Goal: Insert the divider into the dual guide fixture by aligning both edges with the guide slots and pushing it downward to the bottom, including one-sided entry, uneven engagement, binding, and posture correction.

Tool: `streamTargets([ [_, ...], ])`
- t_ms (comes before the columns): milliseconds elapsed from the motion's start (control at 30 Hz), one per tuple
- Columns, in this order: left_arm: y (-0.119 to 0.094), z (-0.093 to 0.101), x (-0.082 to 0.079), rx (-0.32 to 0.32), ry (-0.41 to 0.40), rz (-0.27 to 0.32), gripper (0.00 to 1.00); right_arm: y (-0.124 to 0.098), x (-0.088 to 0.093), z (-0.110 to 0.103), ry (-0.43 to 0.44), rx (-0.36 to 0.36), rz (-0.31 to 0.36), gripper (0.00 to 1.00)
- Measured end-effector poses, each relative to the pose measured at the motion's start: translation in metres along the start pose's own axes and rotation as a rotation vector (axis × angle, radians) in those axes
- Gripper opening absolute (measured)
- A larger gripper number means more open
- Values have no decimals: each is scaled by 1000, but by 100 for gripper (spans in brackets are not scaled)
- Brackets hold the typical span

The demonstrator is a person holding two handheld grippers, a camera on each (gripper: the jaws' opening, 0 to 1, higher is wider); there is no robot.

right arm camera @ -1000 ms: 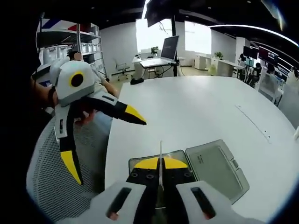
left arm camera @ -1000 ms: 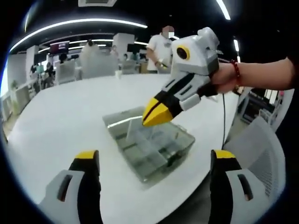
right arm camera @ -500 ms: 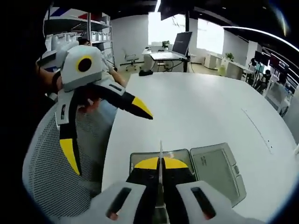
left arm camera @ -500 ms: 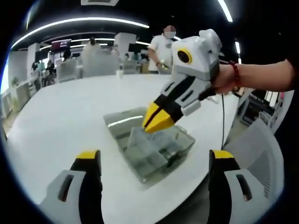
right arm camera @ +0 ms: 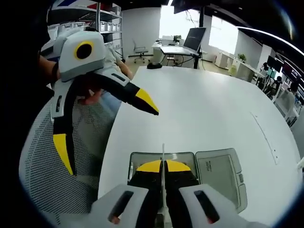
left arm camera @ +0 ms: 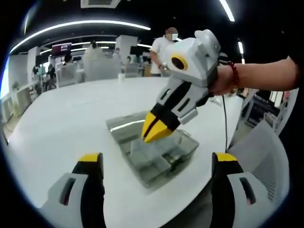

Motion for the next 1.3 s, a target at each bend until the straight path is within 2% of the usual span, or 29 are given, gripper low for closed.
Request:
streamTargets([
  [333,0,1,1,2,-7,-11,91,7,4,-1,-28,-22,-21,0],
  [1300,1,3,3,23,-10,-27,91,26,16,-1,31,-3,-91,0],
])
Point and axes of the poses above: the point that each gripper's makers call its tool centre point, and the gripper's own axes: y roughly forward along the fingers, z roughly to its right, x roughly out of its underside, the point moved 5 cm from there along -y, roughly backward along the fingers, and after that the axes turned 3 degrees about -z, right-handed, at the moved point
